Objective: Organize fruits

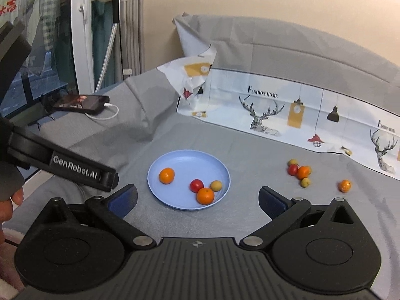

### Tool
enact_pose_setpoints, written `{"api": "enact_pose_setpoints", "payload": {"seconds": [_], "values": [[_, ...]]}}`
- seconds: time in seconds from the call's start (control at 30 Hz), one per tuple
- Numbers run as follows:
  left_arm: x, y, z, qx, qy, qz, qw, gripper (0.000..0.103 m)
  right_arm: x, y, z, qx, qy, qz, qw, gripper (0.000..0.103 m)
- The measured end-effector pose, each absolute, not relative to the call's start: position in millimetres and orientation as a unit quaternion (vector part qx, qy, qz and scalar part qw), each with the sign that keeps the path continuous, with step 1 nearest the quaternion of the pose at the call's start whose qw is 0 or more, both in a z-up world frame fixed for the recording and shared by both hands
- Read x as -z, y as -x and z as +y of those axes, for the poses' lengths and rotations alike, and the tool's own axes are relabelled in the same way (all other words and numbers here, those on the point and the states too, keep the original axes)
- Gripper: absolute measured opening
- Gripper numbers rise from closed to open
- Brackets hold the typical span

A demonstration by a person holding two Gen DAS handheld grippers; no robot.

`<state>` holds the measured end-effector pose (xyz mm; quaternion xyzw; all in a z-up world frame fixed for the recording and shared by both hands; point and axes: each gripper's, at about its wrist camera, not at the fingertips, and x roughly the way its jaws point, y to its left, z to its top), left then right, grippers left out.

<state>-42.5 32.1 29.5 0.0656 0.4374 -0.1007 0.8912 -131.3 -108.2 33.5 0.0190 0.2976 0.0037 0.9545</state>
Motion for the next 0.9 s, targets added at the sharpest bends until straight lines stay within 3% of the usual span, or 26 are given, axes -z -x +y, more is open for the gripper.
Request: {"api": "enact_pose_setpoints", "payload": {"seconds": [0.9], "values": [[-46.2, 64.8, 43.9, 0.099, -0.061, 0.409, 0.905, 0.103, -41.6, 152.9, -102.5, -0.002, -0.018, 0.275, 0.961, 0.102]]}}
